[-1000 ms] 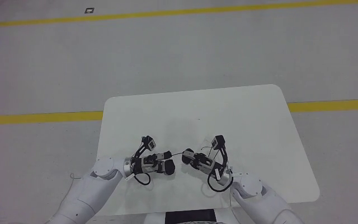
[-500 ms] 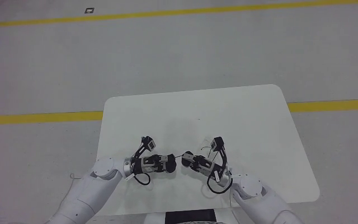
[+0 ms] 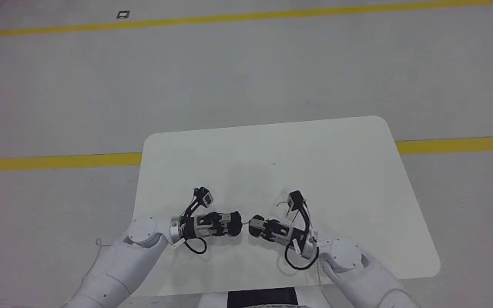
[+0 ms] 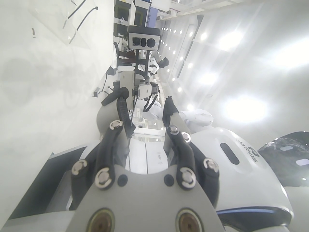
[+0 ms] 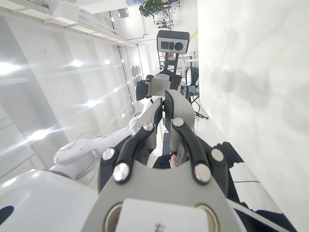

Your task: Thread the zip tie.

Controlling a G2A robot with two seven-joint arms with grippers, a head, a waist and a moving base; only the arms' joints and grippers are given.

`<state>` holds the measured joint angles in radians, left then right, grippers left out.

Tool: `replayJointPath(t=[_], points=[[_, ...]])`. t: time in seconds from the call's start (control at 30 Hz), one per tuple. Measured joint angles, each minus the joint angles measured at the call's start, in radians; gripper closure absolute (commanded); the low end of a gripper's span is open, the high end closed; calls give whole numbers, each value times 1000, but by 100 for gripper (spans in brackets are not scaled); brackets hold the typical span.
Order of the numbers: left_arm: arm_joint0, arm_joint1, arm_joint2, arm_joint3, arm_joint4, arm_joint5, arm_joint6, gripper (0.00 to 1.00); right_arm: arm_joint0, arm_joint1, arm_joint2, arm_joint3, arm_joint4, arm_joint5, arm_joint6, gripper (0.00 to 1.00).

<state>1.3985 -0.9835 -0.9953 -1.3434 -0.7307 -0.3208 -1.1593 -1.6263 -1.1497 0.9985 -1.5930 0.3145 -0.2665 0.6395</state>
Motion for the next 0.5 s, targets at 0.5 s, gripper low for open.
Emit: replayJointPath(t=[0.5], points=[[-4, 3, 5, 0, 7, 7, 0, 76, 17, -3, -28, 5, 0, 8, 17, 100]])
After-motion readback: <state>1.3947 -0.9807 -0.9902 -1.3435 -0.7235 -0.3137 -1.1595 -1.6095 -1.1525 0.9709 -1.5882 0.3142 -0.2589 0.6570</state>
